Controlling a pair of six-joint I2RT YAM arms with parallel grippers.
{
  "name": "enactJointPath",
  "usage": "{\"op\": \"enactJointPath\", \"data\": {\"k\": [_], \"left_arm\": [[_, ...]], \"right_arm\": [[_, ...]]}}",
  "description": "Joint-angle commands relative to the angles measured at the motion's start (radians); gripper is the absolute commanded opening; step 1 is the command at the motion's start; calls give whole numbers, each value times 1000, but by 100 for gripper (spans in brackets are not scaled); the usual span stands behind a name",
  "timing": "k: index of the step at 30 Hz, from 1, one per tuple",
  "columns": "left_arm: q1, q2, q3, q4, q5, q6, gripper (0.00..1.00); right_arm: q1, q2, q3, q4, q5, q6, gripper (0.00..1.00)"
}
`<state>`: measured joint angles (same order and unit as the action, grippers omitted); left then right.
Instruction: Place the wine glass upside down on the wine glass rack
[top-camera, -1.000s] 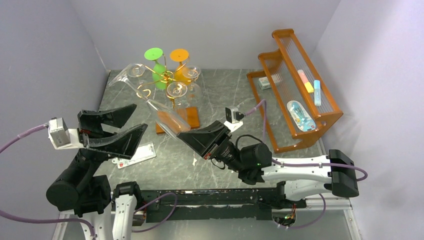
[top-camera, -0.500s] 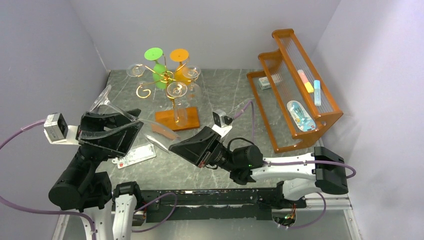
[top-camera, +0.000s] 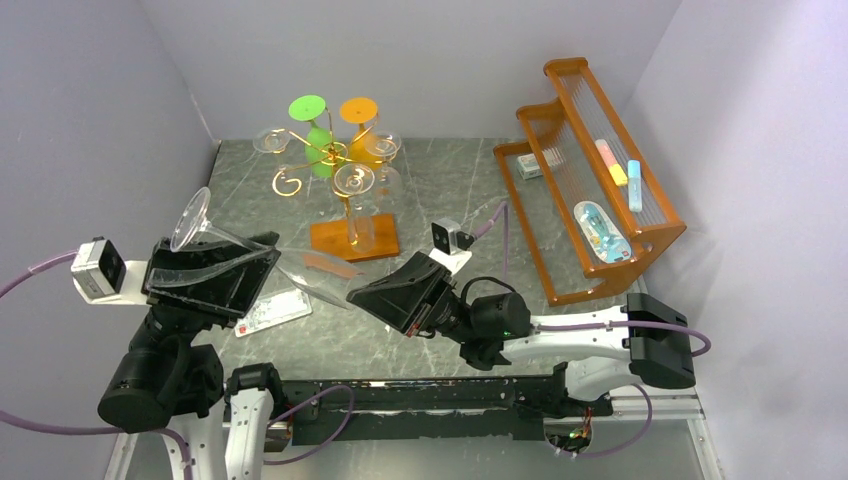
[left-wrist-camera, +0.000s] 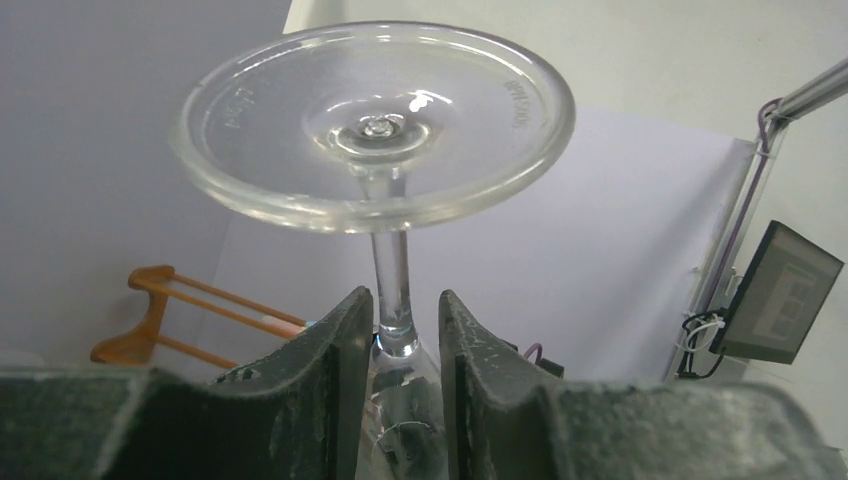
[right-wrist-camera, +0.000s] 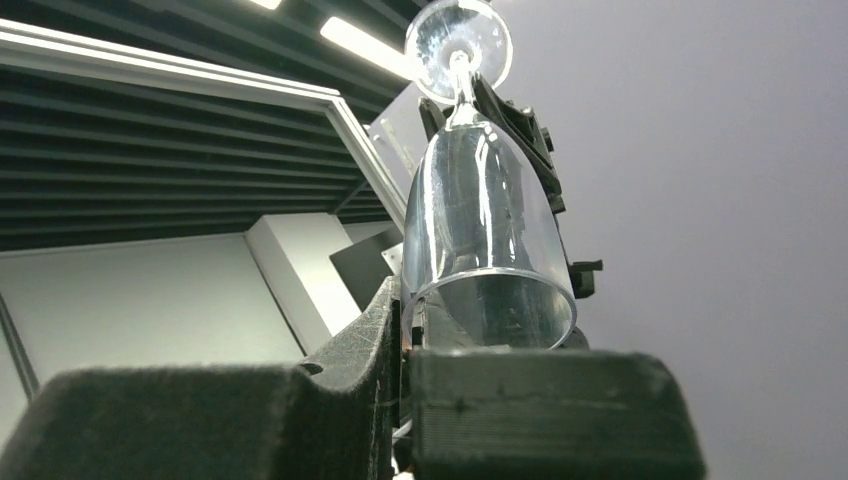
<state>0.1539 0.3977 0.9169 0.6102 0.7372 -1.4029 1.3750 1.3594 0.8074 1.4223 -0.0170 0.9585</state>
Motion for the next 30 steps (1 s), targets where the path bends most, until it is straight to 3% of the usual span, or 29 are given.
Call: {"op": "enactJointPath", "data": {"k": [1,5,14,16,19,23,26,30], "left_arm": [[-5,-4,-39,182,-14,-76,30],[-7,-6,-34,179,-9,-59,6],[-12,-17,14,-17,-4,77,5],[-12,-18,23,-68,-8,109,5],[-15,-16,60,-218,-19,209,5],[-23,0,188,-575,-85,507,5],[-31,20,261,-788,-156,695,5],[-37,48,255,-923,-192,833,5]], "right_arm": [[-5,21,3,105,68,33,0],[-4,23,6,91,65,31,0],[-5,32,1,25,63,43,0],[-4,33,-4,19,66,43,10],[-5,25,-17,-4,87,43,34],[-4,-52,-53,-206,233,49,62],[-5,-131,-64,-407,374,44,69],[-5,-219,-49,-702,541,72,72]]}}
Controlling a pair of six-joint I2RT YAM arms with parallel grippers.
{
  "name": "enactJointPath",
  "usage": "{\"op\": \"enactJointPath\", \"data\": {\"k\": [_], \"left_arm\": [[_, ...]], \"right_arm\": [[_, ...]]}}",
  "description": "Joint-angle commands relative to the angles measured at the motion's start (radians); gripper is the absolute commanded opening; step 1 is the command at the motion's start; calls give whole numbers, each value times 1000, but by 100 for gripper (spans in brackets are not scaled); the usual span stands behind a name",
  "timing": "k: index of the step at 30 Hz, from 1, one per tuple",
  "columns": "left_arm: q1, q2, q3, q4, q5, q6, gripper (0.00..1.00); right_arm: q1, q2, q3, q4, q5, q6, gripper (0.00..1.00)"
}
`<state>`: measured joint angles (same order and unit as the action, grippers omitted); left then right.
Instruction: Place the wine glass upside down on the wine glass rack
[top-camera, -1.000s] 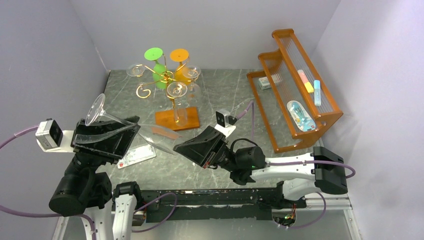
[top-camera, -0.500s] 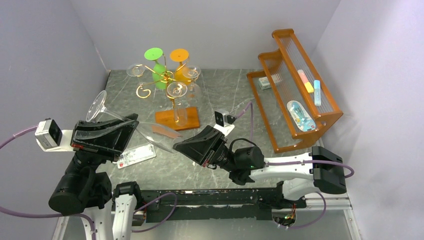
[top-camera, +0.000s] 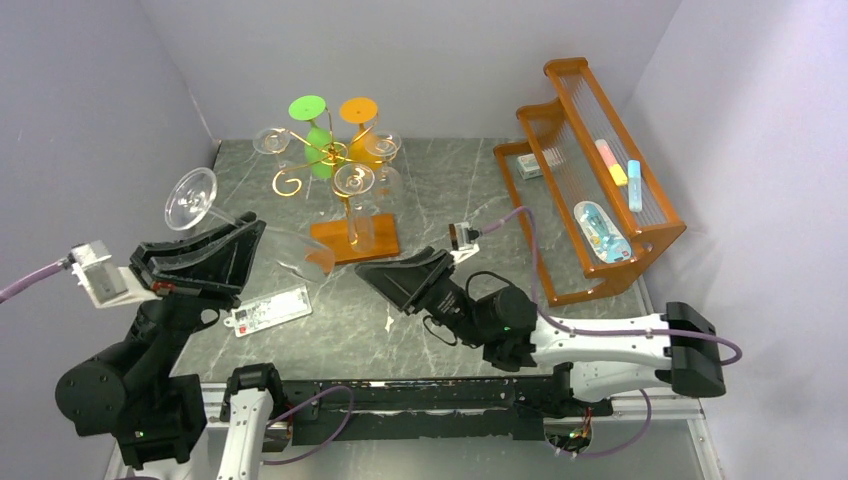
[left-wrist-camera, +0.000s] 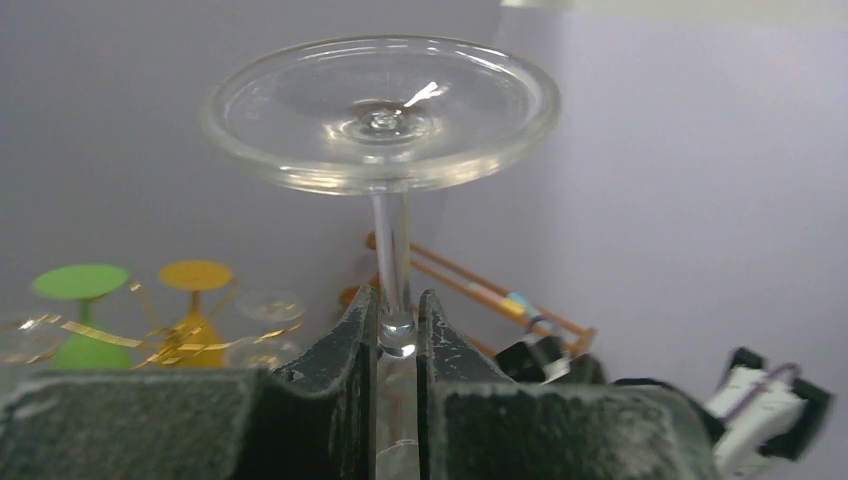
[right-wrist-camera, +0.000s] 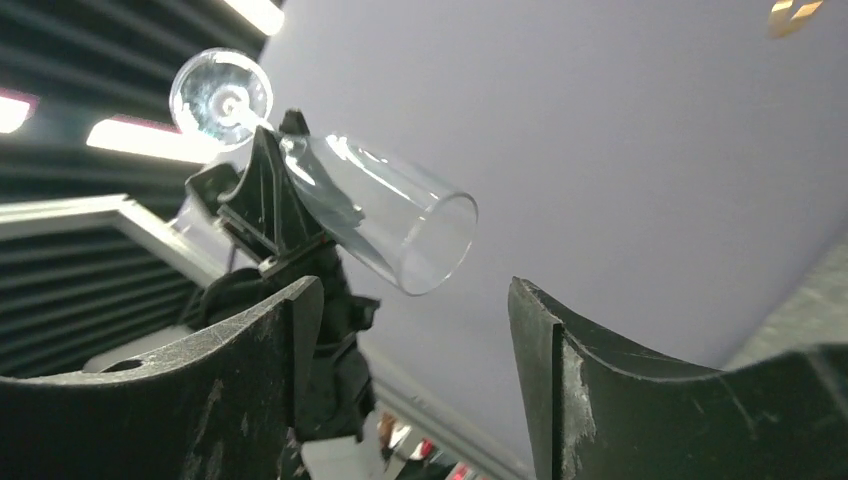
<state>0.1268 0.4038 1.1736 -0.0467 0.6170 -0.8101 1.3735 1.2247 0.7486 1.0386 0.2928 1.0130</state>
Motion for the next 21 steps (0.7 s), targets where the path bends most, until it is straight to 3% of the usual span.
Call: {"op": "enactJointPath", "data": {"k": [1,9,17,21], "left_arm": [[-9,50,-7,-281,-71,275,5],[-9,86,-42,-403,-98,572,5],[-10,138,-148,-437,-103,723,5],[-10,162,-214,-351,-24,690,5]], "right_arm": [[-4,-106,3,-350,257,17,72],[-4,-214,-28,-540,369,-14,70],[-4,-305,-80,-626,424,-36,66],[-4,-351,-112,-624,439,-47,65]]}}
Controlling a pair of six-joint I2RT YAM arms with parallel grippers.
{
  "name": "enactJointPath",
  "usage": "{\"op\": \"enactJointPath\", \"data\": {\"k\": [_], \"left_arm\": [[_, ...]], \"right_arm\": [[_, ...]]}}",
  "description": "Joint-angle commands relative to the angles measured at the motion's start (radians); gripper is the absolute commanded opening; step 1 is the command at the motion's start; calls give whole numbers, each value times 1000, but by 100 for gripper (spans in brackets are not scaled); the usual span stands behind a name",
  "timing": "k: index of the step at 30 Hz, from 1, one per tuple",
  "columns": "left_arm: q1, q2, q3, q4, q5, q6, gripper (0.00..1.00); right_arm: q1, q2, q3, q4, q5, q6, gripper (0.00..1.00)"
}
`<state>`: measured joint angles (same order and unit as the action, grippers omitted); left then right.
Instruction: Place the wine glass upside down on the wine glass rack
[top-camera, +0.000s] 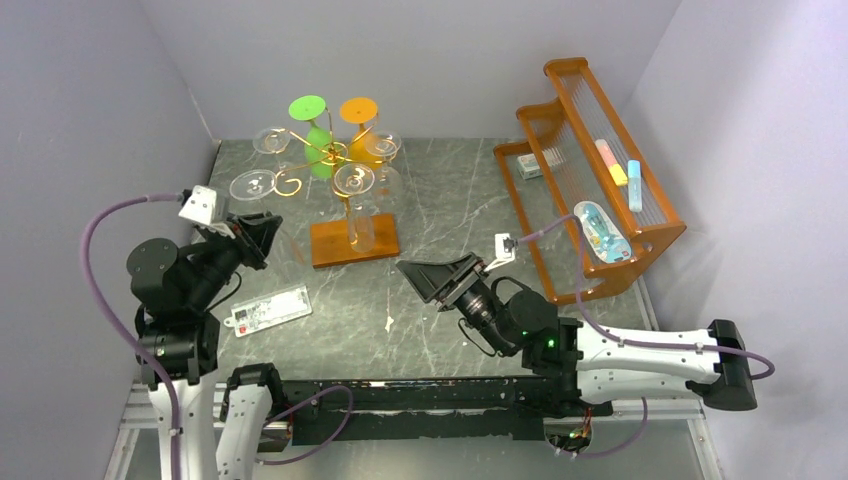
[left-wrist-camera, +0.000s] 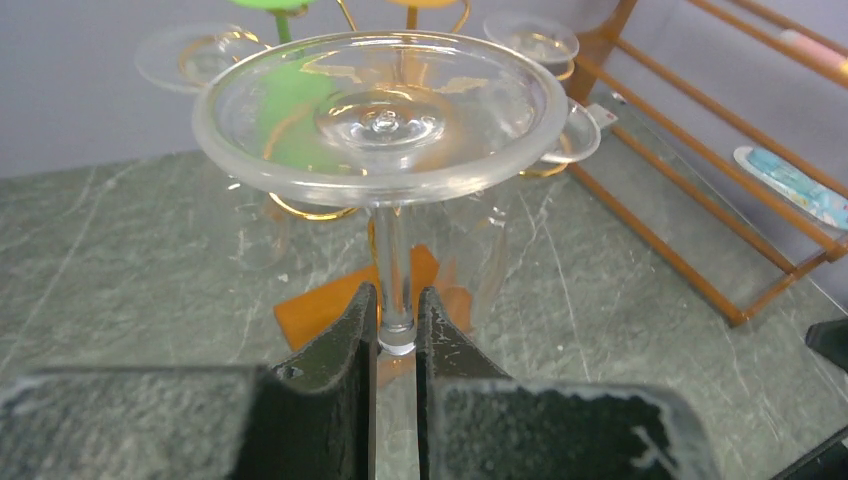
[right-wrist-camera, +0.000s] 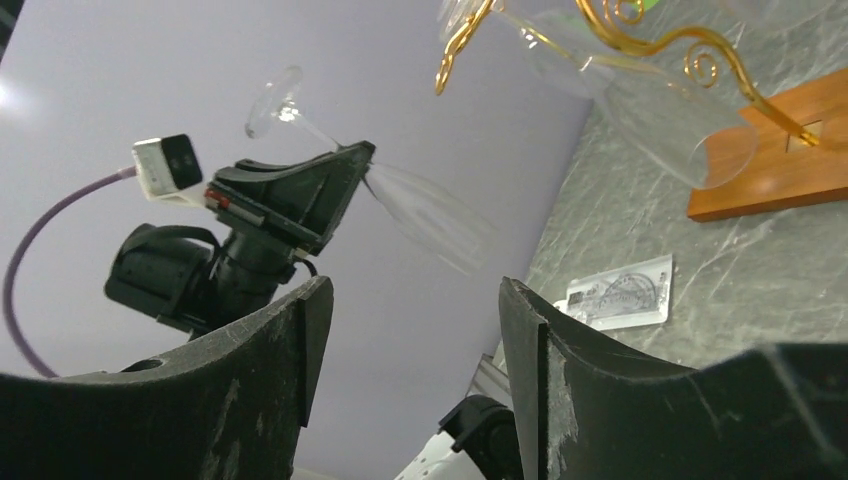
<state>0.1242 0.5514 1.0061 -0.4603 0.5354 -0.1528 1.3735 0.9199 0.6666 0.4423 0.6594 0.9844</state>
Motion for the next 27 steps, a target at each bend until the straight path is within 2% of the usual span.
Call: {"op": "enactJointPath", "data": {"k": [1,11,15,22,27], "left_arm": [[-7,24,-69,96,98,8,5],[-7,87,-254,415,235,-179,5],[-7,104,-312,518,256,-186,5],[-19,147,-365,599,250,-141,5],[-36,231,-332,641,292,-149,5]], "right_arm": [[-4,-57,-39,-22,74,-23,65],[-3,-205,-99,-53,149,-85,64],[-4,-254,-116,-51,200,-128,64],[-5,-292,-127,-55,228,-174,64],[-4,-284,-122,-47,223,-194,64]]}}
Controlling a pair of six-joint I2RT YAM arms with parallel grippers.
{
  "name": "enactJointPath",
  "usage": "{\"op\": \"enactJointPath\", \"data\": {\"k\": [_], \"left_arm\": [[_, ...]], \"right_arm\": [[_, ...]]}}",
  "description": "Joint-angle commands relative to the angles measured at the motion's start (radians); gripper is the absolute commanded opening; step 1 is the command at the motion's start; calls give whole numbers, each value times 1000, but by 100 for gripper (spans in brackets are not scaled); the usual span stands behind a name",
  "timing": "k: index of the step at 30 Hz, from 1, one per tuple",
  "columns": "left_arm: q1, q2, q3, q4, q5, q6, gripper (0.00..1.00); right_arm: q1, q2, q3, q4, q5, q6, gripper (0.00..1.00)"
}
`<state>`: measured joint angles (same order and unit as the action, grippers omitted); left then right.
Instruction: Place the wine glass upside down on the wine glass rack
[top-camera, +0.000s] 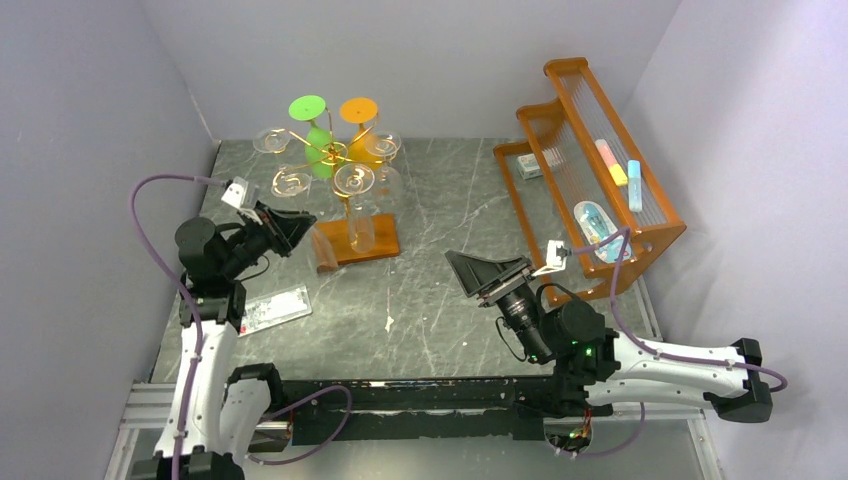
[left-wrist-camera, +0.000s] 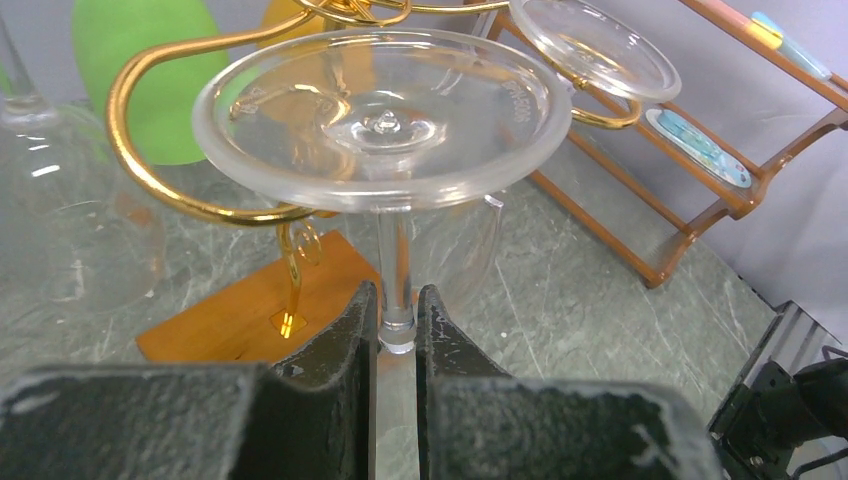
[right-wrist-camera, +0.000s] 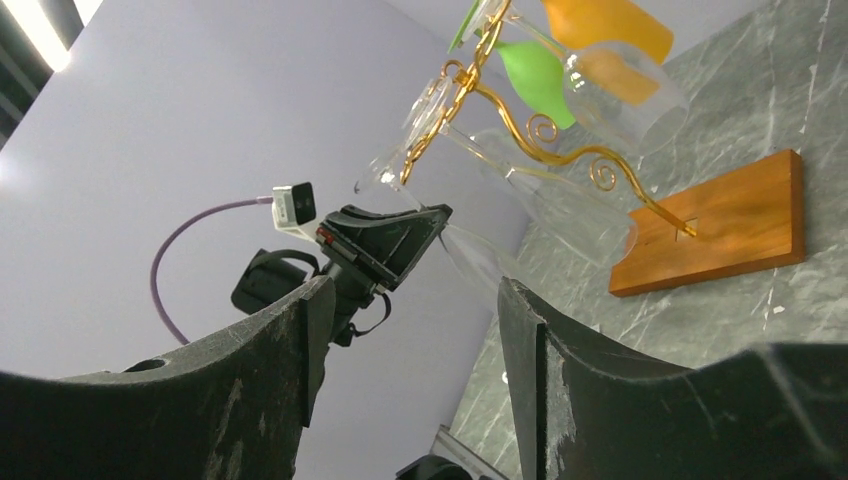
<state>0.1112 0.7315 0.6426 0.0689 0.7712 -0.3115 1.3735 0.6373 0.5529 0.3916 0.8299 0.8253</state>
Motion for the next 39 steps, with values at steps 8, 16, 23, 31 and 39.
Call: {"op": "enactJointPath", "data": {"k": [8,16,23,31,39], "left_arm": [[-83,130,103,27,-61,6,5],[-105,178,119,-5,-148,-7,5],[-154,184,129,-31,-255,-13,5],[-154,96,61,33,-405,-72,5],[-154,38,16,38,-493,-67,5]], "right_arm": [[-6,0,-20,58,67,-95,64],[-10,-40,-41,102,98,-156,65],[-10,-30,-44,84,73,-122,65],[-11,-30,-39,75,69,-124,65],[-13,-26,-39,68,62,-112,65]]}}
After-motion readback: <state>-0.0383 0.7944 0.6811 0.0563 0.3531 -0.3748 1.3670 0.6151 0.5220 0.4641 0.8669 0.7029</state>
